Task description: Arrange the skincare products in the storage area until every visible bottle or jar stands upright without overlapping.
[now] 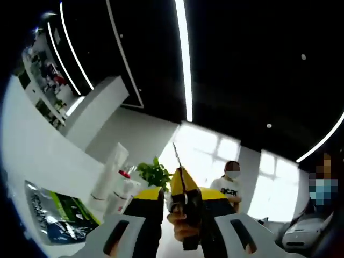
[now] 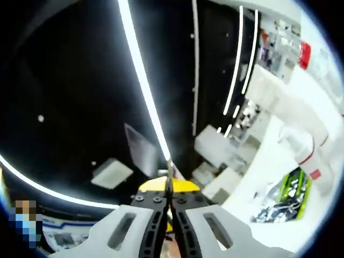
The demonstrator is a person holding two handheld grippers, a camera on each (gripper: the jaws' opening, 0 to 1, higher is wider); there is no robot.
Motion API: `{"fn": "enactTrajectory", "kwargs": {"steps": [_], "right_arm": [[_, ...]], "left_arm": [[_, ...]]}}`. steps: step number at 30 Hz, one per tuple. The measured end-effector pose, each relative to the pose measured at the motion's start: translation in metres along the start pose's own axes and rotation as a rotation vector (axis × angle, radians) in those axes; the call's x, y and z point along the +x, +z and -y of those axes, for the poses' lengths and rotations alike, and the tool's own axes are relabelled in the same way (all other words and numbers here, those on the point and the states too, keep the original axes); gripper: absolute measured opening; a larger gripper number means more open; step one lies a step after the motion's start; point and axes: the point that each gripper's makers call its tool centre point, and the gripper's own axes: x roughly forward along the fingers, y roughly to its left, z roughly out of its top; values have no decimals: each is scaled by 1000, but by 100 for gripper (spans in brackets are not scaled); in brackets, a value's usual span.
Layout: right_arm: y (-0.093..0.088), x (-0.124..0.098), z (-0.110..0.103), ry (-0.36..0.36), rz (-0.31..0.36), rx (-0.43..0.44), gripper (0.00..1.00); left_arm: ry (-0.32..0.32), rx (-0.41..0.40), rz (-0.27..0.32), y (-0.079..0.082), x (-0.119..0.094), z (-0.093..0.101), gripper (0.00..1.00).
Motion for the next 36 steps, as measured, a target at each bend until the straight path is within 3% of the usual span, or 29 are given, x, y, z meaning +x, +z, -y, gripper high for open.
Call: {"fn": "enactTrajectory", "kwargs": {"steps": [5,10,14,21,25,30,32,33,35,36], "right_arm": [[2,4,8,-11,-10,-1,0],[-2,7,9,-8,-32,-11,0],[-4,8,9,-2,-44,-20,0],[-10,10,1,16,-59,-172,2],[-15,10,-1,4,-64,-222,1],[-12,7,-1,0,-35,-202,1],[-11,6,-1,-1,-24,-192,1],[-11,5,-2,-2,-20,-187,1],[-11,5,-2,-4,-16,-179,1],[-12,4,-3,-5,-14,-176,1]], "left_arm": [[-32,-16,35,7,-1,4,23],[-23,-3,23,5,0,2,19],[-15,11,-2,4,-1,2,2],[-10,-53,20,15,-6,1,1],[-9,-146,96,31,-17,-2,1],[-7,-221,262,60,-40,-6,1],[31,-231,291,69,-50,-11,1],[83,-239,283,70,-55,-17,1],[232,-224,266,71,-69,-36,1],[344,-227,258,67,-80,-47,1]]}}
